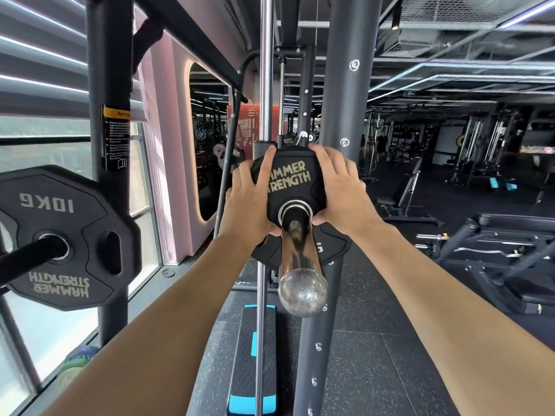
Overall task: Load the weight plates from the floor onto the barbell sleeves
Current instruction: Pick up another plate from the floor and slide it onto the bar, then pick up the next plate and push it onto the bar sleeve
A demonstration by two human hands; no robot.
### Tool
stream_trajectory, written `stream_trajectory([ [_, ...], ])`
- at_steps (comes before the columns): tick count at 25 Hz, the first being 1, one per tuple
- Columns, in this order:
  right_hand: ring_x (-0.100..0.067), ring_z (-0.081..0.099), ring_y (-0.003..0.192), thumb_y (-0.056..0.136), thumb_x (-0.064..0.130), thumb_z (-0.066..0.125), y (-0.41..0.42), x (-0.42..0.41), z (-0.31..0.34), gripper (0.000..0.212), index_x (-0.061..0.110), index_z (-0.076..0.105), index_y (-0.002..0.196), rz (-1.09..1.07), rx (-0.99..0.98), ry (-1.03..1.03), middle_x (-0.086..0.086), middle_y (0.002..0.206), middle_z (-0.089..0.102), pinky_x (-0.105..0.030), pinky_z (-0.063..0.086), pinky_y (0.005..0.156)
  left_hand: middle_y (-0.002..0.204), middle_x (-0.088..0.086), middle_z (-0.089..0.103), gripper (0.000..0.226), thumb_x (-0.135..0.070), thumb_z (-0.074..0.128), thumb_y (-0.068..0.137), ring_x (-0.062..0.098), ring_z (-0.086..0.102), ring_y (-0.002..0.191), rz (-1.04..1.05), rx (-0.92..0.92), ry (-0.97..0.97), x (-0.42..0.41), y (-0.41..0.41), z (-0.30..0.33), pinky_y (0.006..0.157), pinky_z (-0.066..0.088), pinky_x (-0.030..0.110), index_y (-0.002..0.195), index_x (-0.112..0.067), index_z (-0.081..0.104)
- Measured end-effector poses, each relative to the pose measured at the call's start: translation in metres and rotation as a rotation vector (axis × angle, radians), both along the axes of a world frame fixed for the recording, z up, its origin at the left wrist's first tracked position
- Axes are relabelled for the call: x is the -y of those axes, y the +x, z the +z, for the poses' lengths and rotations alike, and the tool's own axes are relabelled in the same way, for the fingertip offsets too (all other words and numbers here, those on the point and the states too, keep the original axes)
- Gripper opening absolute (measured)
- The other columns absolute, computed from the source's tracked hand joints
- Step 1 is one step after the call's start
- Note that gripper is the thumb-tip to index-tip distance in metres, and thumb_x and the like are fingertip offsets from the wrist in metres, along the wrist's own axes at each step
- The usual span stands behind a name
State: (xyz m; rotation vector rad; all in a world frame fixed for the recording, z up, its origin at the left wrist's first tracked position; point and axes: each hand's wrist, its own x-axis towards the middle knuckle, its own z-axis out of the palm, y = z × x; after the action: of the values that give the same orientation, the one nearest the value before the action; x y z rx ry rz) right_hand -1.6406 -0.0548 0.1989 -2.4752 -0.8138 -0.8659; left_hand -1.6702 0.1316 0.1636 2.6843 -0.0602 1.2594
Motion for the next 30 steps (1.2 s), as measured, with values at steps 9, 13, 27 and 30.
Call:
stream_trajectory([
  [9, -0.033, 0.027, 0.143, 0.082, 0.009, 0.072, -0.017, 0.011, 0.021, 0.098, 0.030, 0.014, 0.157, 0.096, -0.166, -0.045, 0.000, 0.160, 0.023, -0.059, 0.037, 0.109, 0.163, 0.014, 0.014, 0.111, -0.027, 0.077, 0.084, 0.034, 0.017, 0.150, 0.001, -0.277, -0.156, 0.010, -0.046, 0.029, 0.117, 0.029, 0.058, 0.157, -0.042, -0.006],
  [13, -0.020, 0.033, 0.144, 0.102, 0.038, 0.049, -0.065, 0.009, 0.026, 0.055, 0.024, 0.034, 0.153, 0.246, -0.114, 0.170, 0.001, 0.157, 0.035, -0.046, 0.032, 0.116, 0.159, 0.014, 0.028, 0.061, -0.035, 0.046, 0.104, 0.034, 0.025, 0.147, 0.106, -0.083, -0.038, 0.017, -0.108, 0.036, 0.119, 0.025, 0.054, 0.158, -0.023, 0.021],
  [27, -0.016, 0.038, 0.137, 0.097, 0.063, 0.040, -0.248, -0.083, -0.037, 0.064, 0.024, 0.040, 0.148, 0.731, -0.091, 0.086, 0.005, 0.149, 0.043, -0.039, 0.043, 0.096, 0.148, 0.014, 0.048, 0.075, -0.060, 0.022, 0.092, 0.034, 0.038, 0.140, 0.701, -0.120, 0.038, -0.017, -0.356, -0.001, 0.117, 0.024, 0.055, 0.146, -0.015, 0.047],
  [30, -0.017, 0.038, 0.136, 0.098, 0.062, 0.041, -0.266, -0.116, -0.059, 0.063, 0.023, 0.041, 0.147, 0.794, -0.107, 0.039, 0.003, 0.147, 0.044, -0.038, 0.042, 0.094, 0.150, 0.012, 0.045, 0.079, -0.064, 0.021, 0.091, 0.032, 0.035, 0.142, 0.803, -0.170, -0.004, -0.043, -0.389, -0.027, 0.119, 0.021, 0.054, 0.146, -0.015, 0.047],
])
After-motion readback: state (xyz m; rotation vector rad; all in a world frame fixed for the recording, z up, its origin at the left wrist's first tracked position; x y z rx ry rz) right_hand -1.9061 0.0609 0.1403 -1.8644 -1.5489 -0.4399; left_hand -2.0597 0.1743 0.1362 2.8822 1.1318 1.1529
